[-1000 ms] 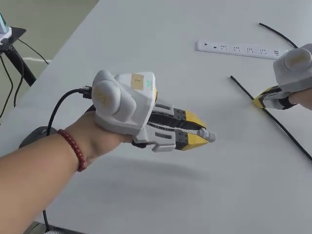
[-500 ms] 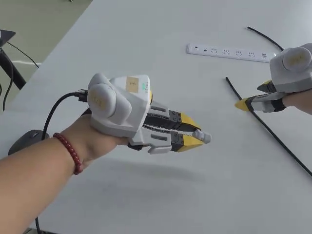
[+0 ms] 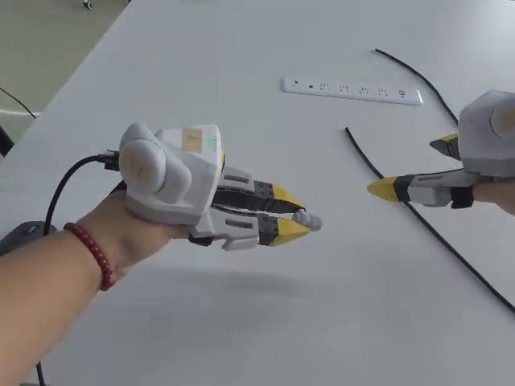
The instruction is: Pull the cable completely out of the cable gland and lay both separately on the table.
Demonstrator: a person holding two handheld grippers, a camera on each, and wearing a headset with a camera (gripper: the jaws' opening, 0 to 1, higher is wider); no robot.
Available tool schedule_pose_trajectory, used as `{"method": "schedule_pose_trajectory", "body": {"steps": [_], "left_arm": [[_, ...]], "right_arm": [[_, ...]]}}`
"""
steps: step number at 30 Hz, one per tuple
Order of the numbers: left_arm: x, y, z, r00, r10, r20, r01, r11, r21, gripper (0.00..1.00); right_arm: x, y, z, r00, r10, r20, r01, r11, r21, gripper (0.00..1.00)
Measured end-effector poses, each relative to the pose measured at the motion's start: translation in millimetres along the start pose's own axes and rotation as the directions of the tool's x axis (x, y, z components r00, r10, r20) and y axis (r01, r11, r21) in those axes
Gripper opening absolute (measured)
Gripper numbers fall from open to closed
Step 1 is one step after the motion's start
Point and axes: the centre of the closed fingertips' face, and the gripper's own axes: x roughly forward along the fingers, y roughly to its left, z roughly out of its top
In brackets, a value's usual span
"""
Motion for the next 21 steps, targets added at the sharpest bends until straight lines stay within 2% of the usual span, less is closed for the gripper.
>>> {"method": "schedule_pose_trajectory", "body": {"steps": [3,4,5,7,11,16,19,20,21], "left_arm": [[-1.1,0.1,-0.6,1.0000,0.003,0.001,-0.003,1.000,-0.001,0.15],[-1.5,-0.1,-0.5,1.0000,0.004,0.001,-0.004,1.000,-0.002,0.15],[-2.1,-0.7,-0.3,1.0000,0.004,0.003,-0.004,1.000,-0.003,0.15],[-3.6,-1.3,0.0,1.0000,0.007,0.004,-0.007,1.000,-0.005,0.15],[-5.8,-1.7,0.5,0.9998,0.016,0.009,-0.016,1.000,-0.010,0.15],[-7.6,-5.0,5.0,0.9995,0.024,0.018,-0.024,1.000,-0.012,0.15],[-8.7,-6.2,5.7,0.9994,0.028,0.020,-0.028,1.000,-0.013,0.15],[-9.0,-6.5,5.6,0.9994,0.027,0.019,-0.027,1.000,-0.012,0.15],[-9.7,-6.4,5.6,0.9994,0.029,0.018,-0.029,1.000,-0.011,0.15]], "right_arm": [[-21.7,11.9,-0.5,0.9985,-0.006,0.055,0.006,1.000,0.000,0.91],[-28.2,14.9,-3.6,0.9988,-0.010,0.049,0.010,1.000,-0.002,0.93],[-36.9,19.9,-2.2,0.9968,-0.009,0.079,0.010,1.000,-0.009,0.94],[-52.8,25.8,-3.6,0.9948,-0.015,0.101,0.015,1.000,-0.005,0.97],[-79.4,34.8,2.2,0.9844,-0.026,0.174,0.030,0.999,-0.017,0.99],[-105.2,40.6,-2.8,0.9821,-0.053,0.181,0.055,0.998,-0.008,0.99],[-123.4,40.1,-2.6,0.9706,-0.084,0.226,0.088,0.996,-0.010,0.99],[-127.7,40.9,-3.4,0.9697,-0.086,0.229,0.087,0.996,0.008,0.99],[-133.9,44.8,-0.8,0.9637,-0.084,0.253,0.081,0.996,0.023,0.99]]}}
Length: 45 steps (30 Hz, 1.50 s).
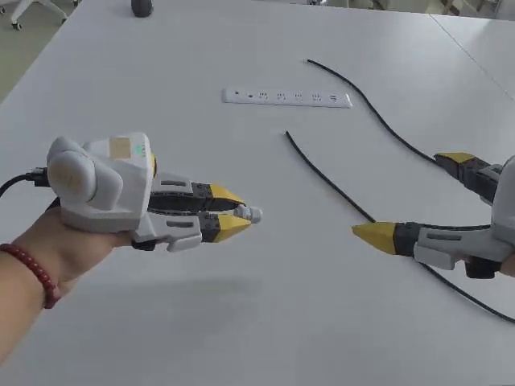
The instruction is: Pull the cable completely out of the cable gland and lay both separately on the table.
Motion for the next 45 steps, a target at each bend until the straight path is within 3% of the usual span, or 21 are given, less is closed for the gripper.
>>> {"method": "schedule_pose_trajectory", "body": {"steps": [2,3,6,8,16,24,25,28,31,33,36,45], "left_arm": [[-0.5,0.0,0.5,1.0000,-0.001,0.003,0.001,1.000,-0.003,0.15],[-0.5,0.3,0.5,1.0000,0.000,0.003,0.000,1.000,-0.003,0.15],[-2.0,1.4,2.8,0.9999,0.003,0.014,-0.003,1.000,-0.003,0.15],[-2.5,0.9,4.9,0.9997,0.004,0.024,-0.004,1.000,-0.011,0.15],[-6.3,1.1,3.1,0.9997,0.006,0.022,-0.005,1.000,-0.013,0.15],[7.5,20.5,-21.2,0.9980,0.049,-0.039,-0.050,0.999,-0.014,0.15],[10.2,29.9,-28.2,0.9945,0.090,-0.054,-0.091,0.996,-0.019,0.15],[16.9,45.8,-47.5,0.9857,0.137,-0.097,-0.142,0.989,-0.042,0.15],[24.2,55.2,-60.1,0.9796,0.156,-0.127,-0.163,0.986,-0.046,0.15],[29.0,57.9,-67.6,0.9772,0.154,-0.146,-0.163,0.985,-0.049,0.15],[31.0,64.3,-82.1,0.9644,0.175,-0.198,-0.188,0.981,-0.048,0.15],[29.2,67.4,-100.3,0.9482,0.197,-0.250,-0.213,0.976,-0.038,0.16]], "right_arm": [[-7.3,2.4,-1.4,1.0000,-0.005,0.004,0.005,1.000,-0.012,0.99],[-11.5,3.2,0.7,0.9994,-0.016,0.031,0.017,1.000,-0.017,0.99],[-19.8,7.3,0.1,0.9986,-0.015,0.050,0.015,1.000,0.013,0.99],[-26.9,9.3,5.7,0.9945,-0.025,0.101,0.022,0.999,0.032,0.99],[-49.1,17.6,0.6,0.9924,-0.059,0.108,0.057,0.998,0.019,0.99],[-51.3,19.4,1.1,0.9912,-0.075,0.109,0.073,0.997,0.021,0.99],[-51.4,19.7,0.6,0.9911,-0.078,0.108,0.076,0.997,0.017,0.99],[-51.6,19.9,-3.0,0.9933,-0.076,0.088,0.075,0.997,0.014,0.99],[-53.8,17.7,-2.3,0.9929,-0.079,0.089,0.079,0.997,-0.001,0.97],[-54.4,16.2,-2.7,0.9931,-0.080,0.086,0.080,0.997,0.002,0.97],[-55.3,13.3,-3.8,0.9931,-0.086,0.079,0.086,0.996,0.003,0.97],[-50.6,13.7,-1.4,0.9944,-0.076,0.074,0.076,0.997,-0.003,0.95]]}}
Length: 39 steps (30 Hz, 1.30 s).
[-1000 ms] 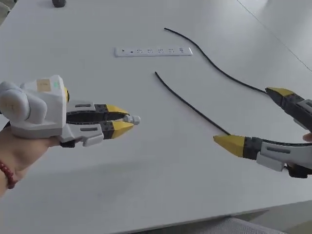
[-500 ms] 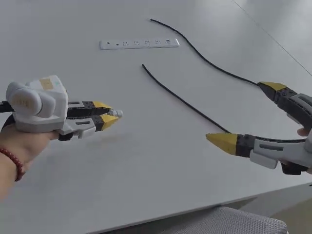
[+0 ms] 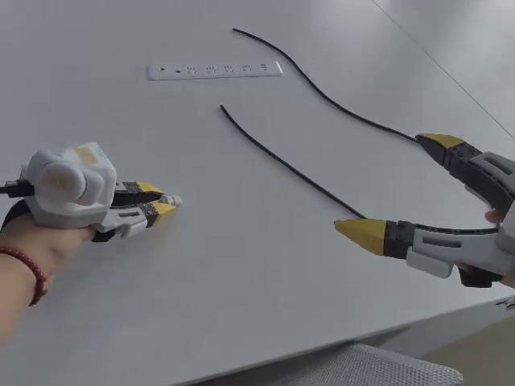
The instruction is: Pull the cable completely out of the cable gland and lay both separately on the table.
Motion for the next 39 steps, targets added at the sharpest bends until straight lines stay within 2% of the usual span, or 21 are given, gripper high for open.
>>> {"method": "schedule_pose_trajectory", "body": {"steps": [2,5,6,13,16,17,19,20,24,26,28,31,33,34,35,37,39], "left_arm": [[-0.6,0.1,-1.1,1.0000,-0.001,0.007,0.001,1.000,-0.015,0.16],[-1.3,1.2,-4.1,1.0000,0.007,-0.007,-0.007,1.000,-0.025,0.16],[-0.9,-0.1,-8.6,0.9995,0.007,-0.030,-0.006,1.000,0.002,0.16],[-3.0,-0.4,-12.8,0.9993,0.005,-0.036,-0.006,1.000,-0.021,0.17],[-4.6,-0.6,-13.6,0.9993,0.010,-0.037,-0.011,1.000,-0.027,0.17],[-6.9,-0.2,-12.4,0.9995,0.017,-0.027,-0.017,1.000,-0.022,0.18],[-9.6,-0.3,-8.9,0.9998,0.018,-0.008,-0.019,0.999,-0.051,0.24],[-11.2,0.4,-8.2,0.9996,0.027,-0.010,-0.028,0.999,-0.039,0.26],[-23.8,7.1,0.5,0.9971,0.075,0.015,-0.074,0.996,-0.048,0.39],[-32.9,11.9,3.8,0.9940,0.109,0.011,-0.108,0.992,-0.066,0.48],[-41.0,12.3,13.7,0.9915,0.117,0.057,-0.114,0.992,-0.061,0.55],[-58.2,11.5,24.6,0.9880,0.130,0.082,-0.125,0.990,-0.064,0.61],[-69.6,13.2,30.2,0.9835,0.155,0.093,-0.151,0.987,-0.051,0.65],[-75.9,13.9,35.6,0.9798,0.164,0.114,-0.158,0.986,-0.057,0.68],[-80.6,14.2,37.9,0.9782,0.171,0.117,-0.165,0.984,-0.063,0.70],[-93.0,13.7,46.9,0.9711,0.191,0.143,-0.186,0.981,-0.049,0.72],[-104.5,9.9,54.5,0.9666,0.196,0.165,-0.189,0.980,-0.058,0.75]], "right_arm": [[2.0,0.9,2.4,1.0000,0.004,0.005,-0.004,1.000,-0.003,0.95],[3.5,1.4,3.1,0.9999,0.010,0.005,-0.010,1.000,-0.007,0.95],[4.3,1.8,3.1,0.9999,0.010,0.005,-0.010,1.000,-0.012,0.95],[5.7,5.0,2.6,0.9998,0.022,0.003,-0.022,1.000,-0.010,0.94],[4.8,4.9,1.5,0.9998,0.022,-0.002,-0.022,1.000,-0.016,0.94],[4.1,4.3,0.4,0.9998,0.019,-0.005,-0.019,1.000,-0.009,0.94],[3.6,3.5,0.3,0.9998,0.019,0.000,-0.019,1.000,-0.009,0.94],[3.6,3.2,-0.1,0.9998,0.018,-0.001,-0.018,1.000,-0.006,0.94],[4.3,3.4,-0.2,0.9998,0.021,0.004,-0.021,1.000,0.001,0.94],[5.4,5.2,-1.1,0.9996,0.027,0.000,-0.027,1.000,-0.003,0.94],[6.1,5.9,-1.4,0.9995,0.032,0.002,-0.032,0.999,-0.003,0.94],[7.9,7.0,-1.3,0.9993,0.037,0.007,-0.037,0.999,0.000,0.93],[8.8,7.1,0.3,0.9991,0.040,0.012,-0.040,0.999,0.001,0.93],[9.3,7.8,3.1,0.9987,0.045,0.025,-0.045,0.999,0.002,0.93],[9.5,7.2,3.1,0.9989,0.043,0.022,-0.043,0.999,0.000,0.93],[10.2,7.0,3.7,0.9987,0.046,0.021,-0.046,0.999,-0.001,0.93],[10.5,6.8,4.9,0.9986,0.046,0.027,-0.046,0.999,0.001,0.93]]}}
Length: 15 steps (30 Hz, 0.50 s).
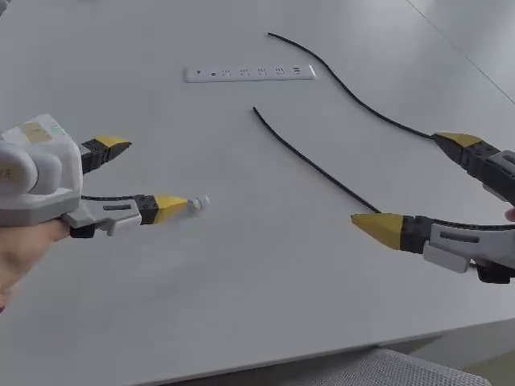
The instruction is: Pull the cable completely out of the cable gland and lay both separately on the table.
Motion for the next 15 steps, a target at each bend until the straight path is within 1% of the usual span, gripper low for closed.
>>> {"method": "schedule_pose_trajectory", "body": {"steps": [1,2,3,4,7,8,10,11,12,13,14,15], "left_arm": [[-4.3,-0.9,4.1,0.9999,0.003,0.015,-0.004,1.000,0.011,0.74],[-11.9,-3.6,6.0,0.9999,0.007,0.011,-0.007,1.000,0.008,0.75],[-14.3,-3.9,7.1,0.9998,0.011,0.015,-0.011,1.000,0.005,0.75],[-20.0,-5.2,9.8,0.9994,0.022,0.028,-0.022,1.000,-0.002,0.76],[-45.8,-16.7,12.8,0.9980,0.041,0.048,-0.041,0.999,-0.019,0.78],[-56.0,-21.8,10.8,0.9980,0.045,0.045,-0.043,0.998,-0.037,0.78],[-75.4,-27.9,7.5,0.9967,0.067,0.046,-0.065,0.997,-0.038,0.78],[-82.9,-28.6,5.1,0.9959,0.081,0.040,-0.079,0.996,-0.042,0.78],[-94.0,-28.1,0.7,0.9938,0.106,0.032,-0.104,0.993,-0.060,0.78],[-97.3,-28.1,-0.6,0.9932,0.113,0.030,-0.111,0.992,-0.065,0.78],[-108.0,-26.1,-4.8,0.9893,0.144,0.022,-0.142,0.986,-0.091,0.77],[-117.4,-25.0,-6.9,0.9860,0.165,0.021,-0.162,0.981,-0.106,0.77]], "right_arm": [[0.1,0.5,0.3,1.0000,0.003,0.002,-0.003,1.000,0.001,0.92],[0.2,0.5,0.4,1.0000,0.002,0.002,-0.002,1.000,0.000,0.93],[0.2,1.9,0.6,1.0000,0.007,0.003,-0.007,1.000,0.000,0.93],[0.3,2.7,0.6,1.0000,0.009,0.004,-0.009,1.000,0.001,0.92],[-0.6,5.1,0.9,0.9998,0.014,0.011,-0.014,1.000,0.010,0.92],[-1.1,5.7,0.8,0.9998,0.014,0.012,-0.014,1.000,0.008,0.92],[-2.1,8.3,1.1,0.9995,0.023,0.020,-0.024,1.000,0.014,0.92],[-2.6,8.5,0.9,0.9995,0.023,0.020,-0.023,1.000,0.013,0.92],[-3.1,9.3,0.2,0.9995,0.025,0.019,-0.026,1.000,0.011,0.92],[-3.7,9.5,-0.1,0.9995,0.025,0.018,-0.025,1.000,0.013,0.92],[-4.3,9.6,-0.2,0.9996,0.022,0.020,-0.023,1.000,0.014,0.92],[-4.9,10.4,-0.5,0.9995,0.023,0.020,-0.024,1.000,0.015,0.92]]}}
